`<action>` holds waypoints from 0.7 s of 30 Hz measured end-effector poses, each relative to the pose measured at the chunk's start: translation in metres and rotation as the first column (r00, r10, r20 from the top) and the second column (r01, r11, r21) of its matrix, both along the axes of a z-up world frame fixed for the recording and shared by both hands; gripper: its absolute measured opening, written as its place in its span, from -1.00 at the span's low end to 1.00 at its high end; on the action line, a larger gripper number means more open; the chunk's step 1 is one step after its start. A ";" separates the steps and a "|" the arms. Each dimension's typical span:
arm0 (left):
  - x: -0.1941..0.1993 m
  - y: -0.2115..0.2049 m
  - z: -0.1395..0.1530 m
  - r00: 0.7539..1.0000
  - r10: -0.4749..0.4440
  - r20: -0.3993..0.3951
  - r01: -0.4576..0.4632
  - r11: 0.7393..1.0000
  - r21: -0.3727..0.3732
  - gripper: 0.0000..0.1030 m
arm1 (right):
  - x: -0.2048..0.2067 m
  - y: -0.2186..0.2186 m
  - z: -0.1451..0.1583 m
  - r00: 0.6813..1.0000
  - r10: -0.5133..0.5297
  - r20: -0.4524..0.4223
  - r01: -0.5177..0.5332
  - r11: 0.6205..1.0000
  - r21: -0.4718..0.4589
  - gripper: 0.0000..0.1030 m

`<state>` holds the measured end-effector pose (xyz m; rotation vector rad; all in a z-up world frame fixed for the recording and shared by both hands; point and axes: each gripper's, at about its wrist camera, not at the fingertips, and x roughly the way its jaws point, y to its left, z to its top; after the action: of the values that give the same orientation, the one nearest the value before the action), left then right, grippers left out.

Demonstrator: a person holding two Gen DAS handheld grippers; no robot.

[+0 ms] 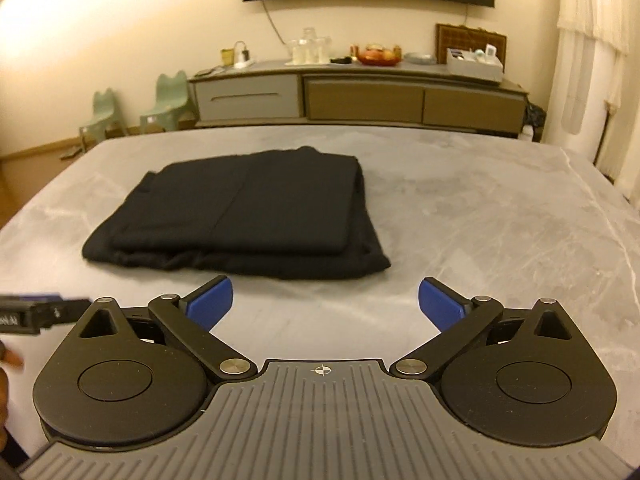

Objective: Fold clothes

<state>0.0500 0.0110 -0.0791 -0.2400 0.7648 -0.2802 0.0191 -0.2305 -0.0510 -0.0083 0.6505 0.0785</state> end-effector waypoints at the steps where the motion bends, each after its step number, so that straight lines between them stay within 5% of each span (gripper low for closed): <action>1: -0.002 -0.006 0.005 1.000 -0.002 0.012 0.002 1.000 0.001 1.00 | -0.005 -0.001 -0.001 1.000 0.000 0.002 0.000 1.000 -0.003 0.96; 13: -0.010 -0.055 0.021 0.998 -0.042 0.044 0.049 0.987 -0.151 1.00 | -0.015 -0.018 -0.006 1.000 -0.019 -0.009 0.019 0.999 0.031 0.96; 21: -0.017 -0.071 0.014 0.999 -0.046 0.025 0.046 0.999 -0.025 1.00 | -0.014 -0.015 -0.008 1.000 -0.012 -0.013 0.012 1.000 0.012 0.96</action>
<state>0.0330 -0.0602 -0.0655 -0.2428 0.7435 -0.3359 0.0052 -0.2457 -0.0587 0.0082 0.6631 0.0708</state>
